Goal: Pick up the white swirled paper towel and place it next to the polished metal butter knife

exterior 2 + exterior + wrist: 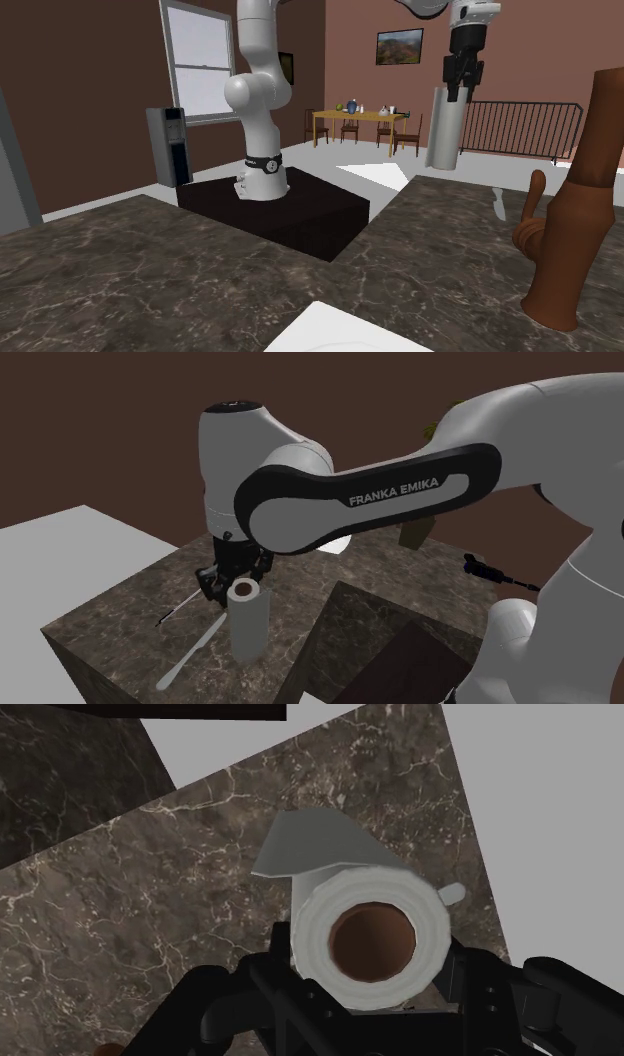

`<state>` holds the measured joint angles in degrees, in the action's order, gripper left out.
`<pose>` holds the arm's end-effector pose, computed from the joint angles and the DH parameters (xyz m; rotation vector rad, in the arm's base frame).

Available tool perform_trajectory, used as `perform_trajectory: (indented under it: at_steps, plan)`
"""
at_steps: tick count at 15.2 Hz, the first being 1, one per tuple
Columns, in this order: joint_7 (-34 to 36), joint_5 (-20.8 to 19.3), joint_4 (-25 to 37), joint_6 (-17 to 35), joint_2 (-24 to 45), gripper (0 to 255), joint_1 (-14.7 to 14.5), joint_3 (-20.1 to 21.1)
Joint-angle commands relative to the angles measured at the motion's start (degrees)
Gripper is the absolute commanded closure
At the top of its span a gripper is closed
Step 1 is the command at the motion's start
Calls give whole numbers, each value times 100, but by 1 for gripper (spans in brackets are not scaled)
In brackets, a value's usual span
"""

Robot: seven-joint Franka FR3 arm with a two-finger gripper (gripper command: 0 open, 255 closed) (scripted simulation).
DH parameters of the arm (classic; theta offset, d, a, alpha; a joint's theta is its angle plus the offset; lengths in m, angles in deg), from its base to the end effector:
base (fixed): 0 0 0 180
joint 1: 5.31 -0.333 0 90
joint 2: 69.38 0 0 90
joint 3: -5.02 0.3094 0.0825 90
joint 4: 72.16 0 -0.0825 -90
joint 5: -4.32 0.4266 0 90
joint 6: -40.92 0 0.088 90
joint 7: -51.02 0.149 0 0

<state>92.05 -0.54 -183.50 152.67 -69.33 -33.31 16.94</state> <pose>0.4653 0.3776 0.4155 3.0846 0.0182 0.0862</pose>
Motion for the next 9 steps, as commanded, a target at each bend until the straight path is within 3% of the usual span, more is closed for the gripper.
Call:
perform_trajectory:
  at_steps: [1, 9]
  plan:
    - [0, -11, -132, 160, 25, 255, 8, -8]
    - [79, -80, -547, 748, 205, 255, 7, -9]
